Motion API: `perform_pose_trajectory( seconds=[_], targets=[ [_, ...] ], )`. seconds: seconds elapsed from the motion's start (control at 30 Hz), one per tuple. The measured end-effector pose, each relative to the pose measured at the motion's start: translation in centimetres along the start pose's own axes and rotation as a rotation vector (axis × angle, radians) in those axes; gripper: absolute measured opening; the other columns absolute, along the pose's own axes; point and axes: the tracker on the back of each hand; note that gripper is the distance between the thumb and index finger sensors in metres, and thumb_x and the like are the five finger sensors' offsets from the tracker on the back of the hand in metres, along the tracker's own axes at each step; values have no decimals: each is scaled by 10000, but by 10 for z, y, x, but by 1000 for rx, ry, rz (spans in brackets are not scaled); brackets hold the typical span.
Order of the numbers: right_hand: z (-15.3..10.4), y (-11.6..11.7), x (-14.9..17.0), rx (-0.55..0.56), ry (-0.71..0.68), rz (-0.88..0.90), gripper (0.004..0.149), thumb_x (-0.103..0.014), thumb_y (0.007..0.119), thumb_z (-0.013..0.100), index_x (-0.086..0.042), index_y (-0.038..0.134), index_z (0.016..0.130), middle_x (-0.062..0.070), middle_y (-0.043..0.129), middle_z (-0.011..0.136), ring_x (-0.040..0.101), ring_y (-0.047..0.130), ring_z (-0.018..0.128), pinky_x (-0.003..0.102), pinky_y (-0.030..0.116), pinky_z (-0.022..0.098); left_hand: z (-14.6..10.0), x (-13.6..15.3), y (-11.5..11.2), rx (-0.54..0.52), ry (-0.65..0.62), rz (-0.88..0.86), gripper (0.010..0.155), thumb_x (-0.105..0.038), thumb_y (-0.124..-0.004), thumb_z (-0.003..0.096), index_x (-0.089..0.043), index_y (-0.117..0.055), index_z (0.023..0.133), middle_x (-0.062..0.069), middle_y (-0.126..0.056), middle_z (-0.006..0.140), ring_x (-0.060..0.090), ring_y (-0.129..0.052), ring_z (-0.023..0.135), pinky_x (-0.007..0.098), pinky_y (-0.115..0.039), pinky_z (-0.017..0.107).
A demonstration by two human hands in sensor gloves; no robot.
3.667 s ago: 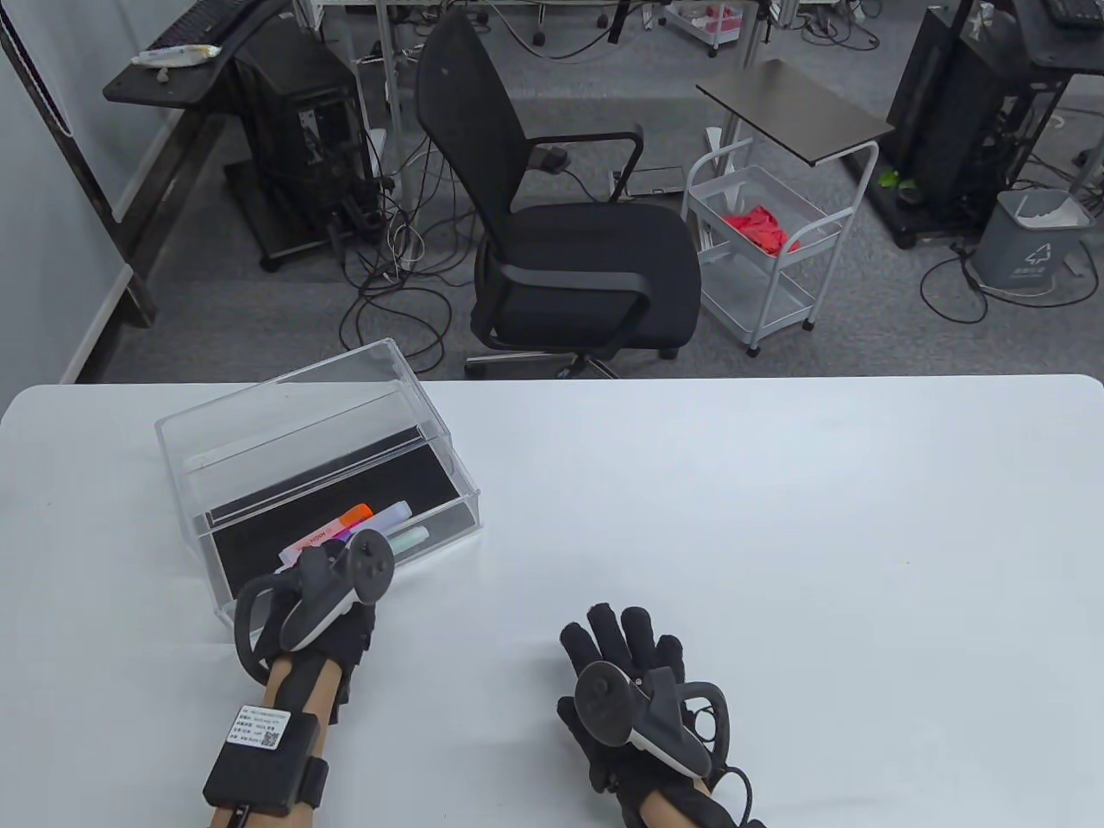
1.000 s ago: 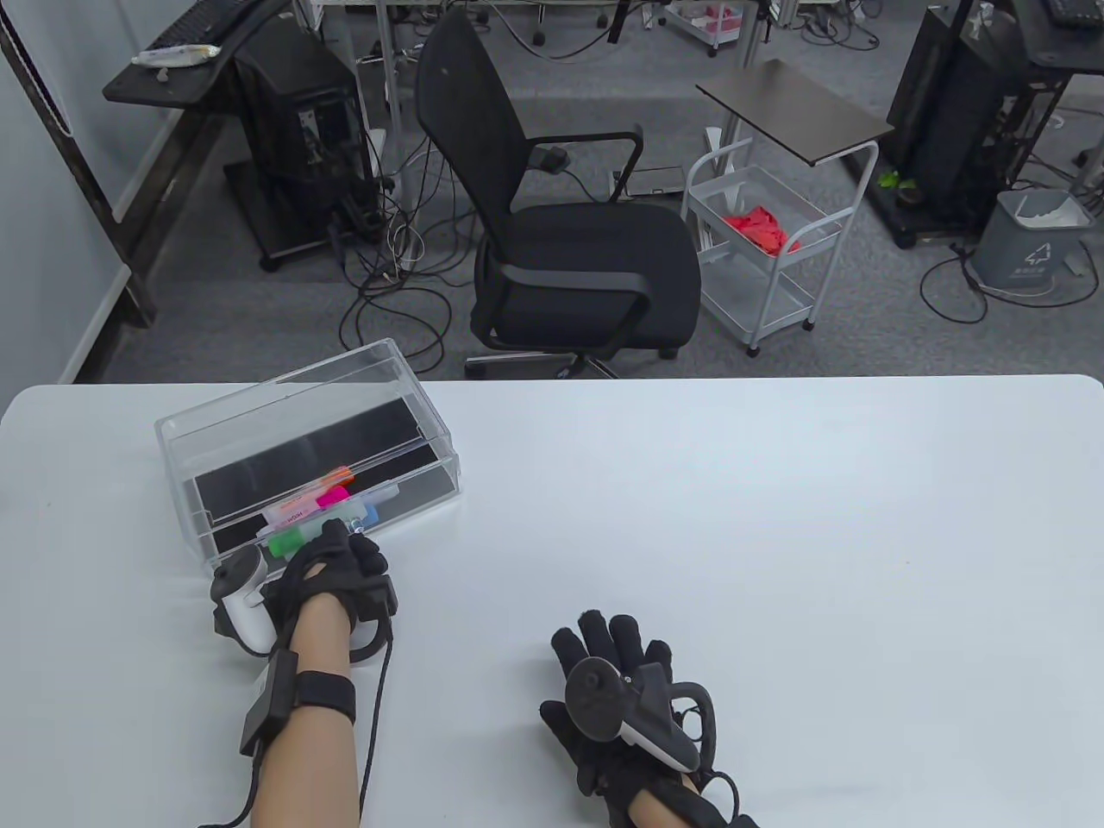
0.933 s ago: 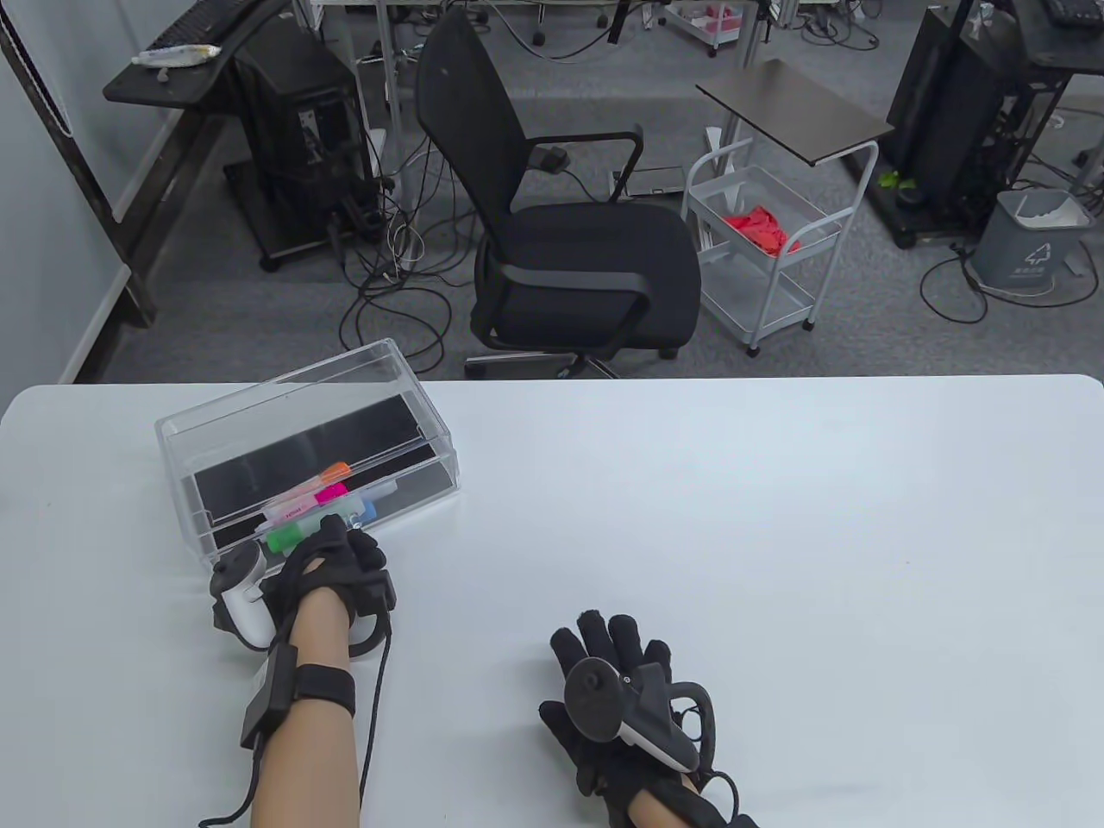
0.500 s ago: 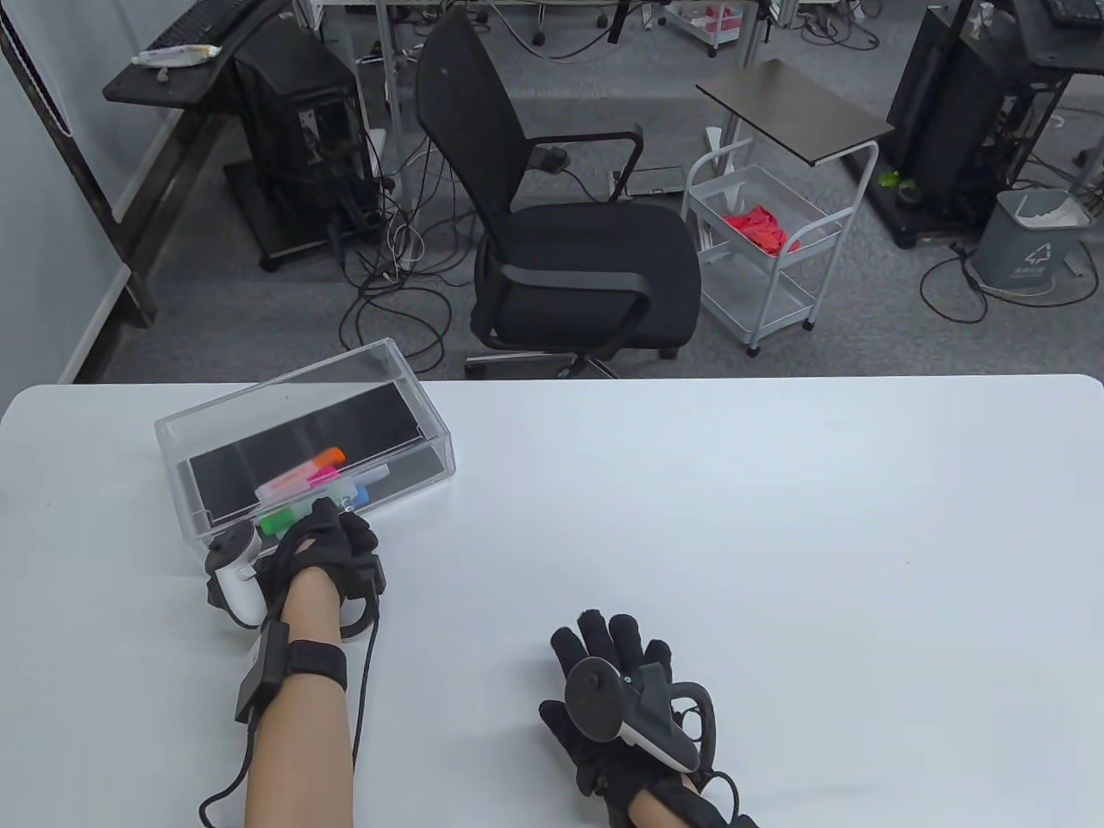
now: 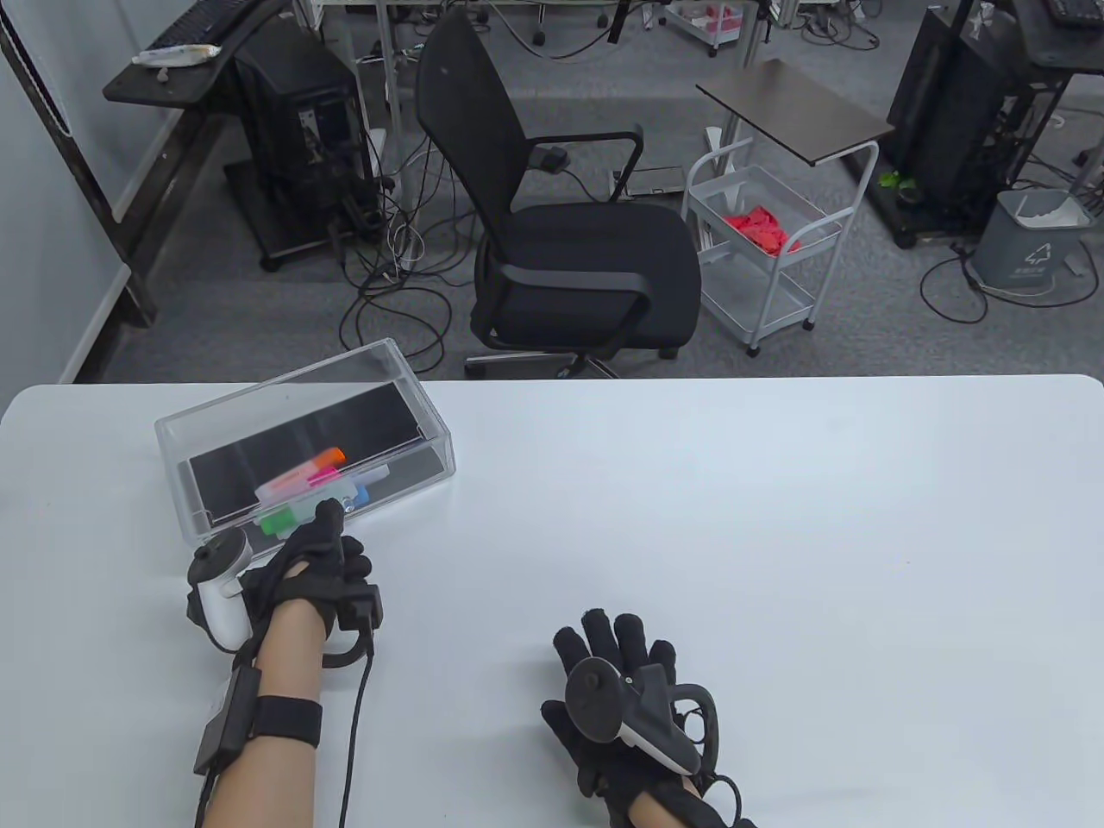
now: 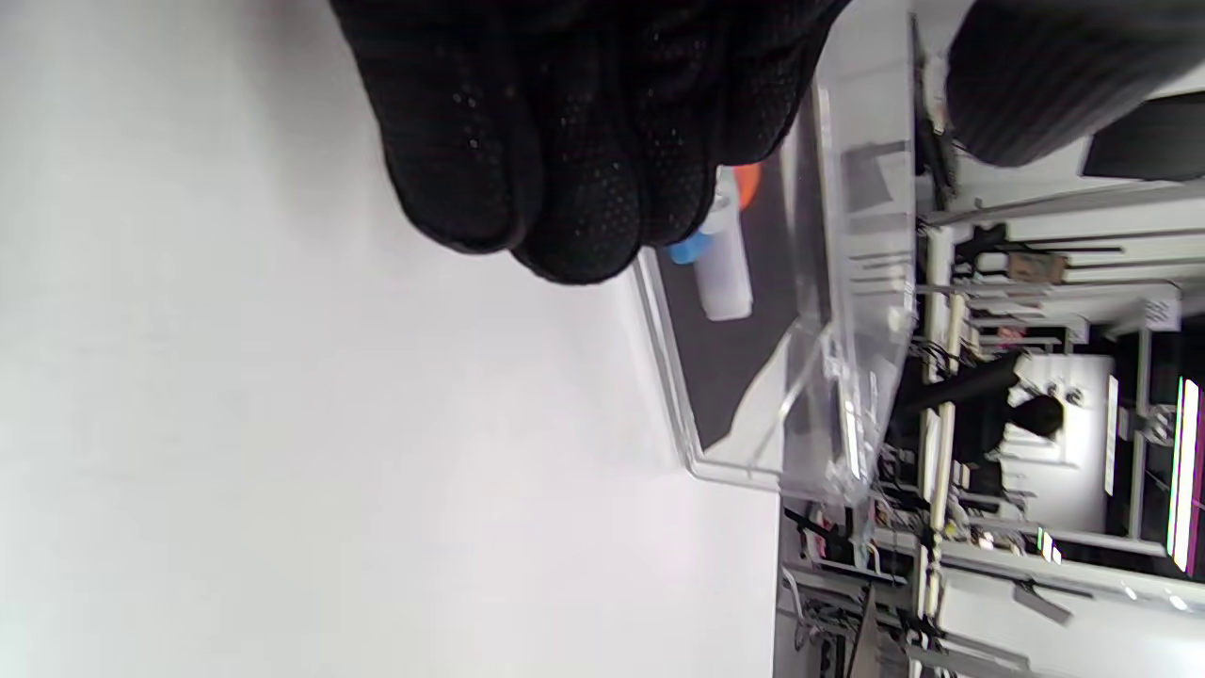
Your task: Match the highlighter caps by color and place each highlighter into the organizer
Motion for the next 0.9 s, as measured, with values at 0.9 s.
perform_pose_trajectory(
  seconds=[0.9],
  targets=[
    [-10, -7, 20, 17, 60, 35, 752, -553, 663, 410, -403, 247, 1019, -8, 72, 1125, 378, 55, 1043, 713, 163, 686, -160, 17, -90, -131, -505, 1286, 877, -788, -575, 439, -369, -230, 1128, -74, -187, 1208, 301, -200, 1185, 579, -372, 813]
  ],
)
Point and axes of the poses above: the tracker on the back of each hand, its own x axis roughly to the little-finger side, its own z axis roughly from the wrist to the fingertips, y = z × x
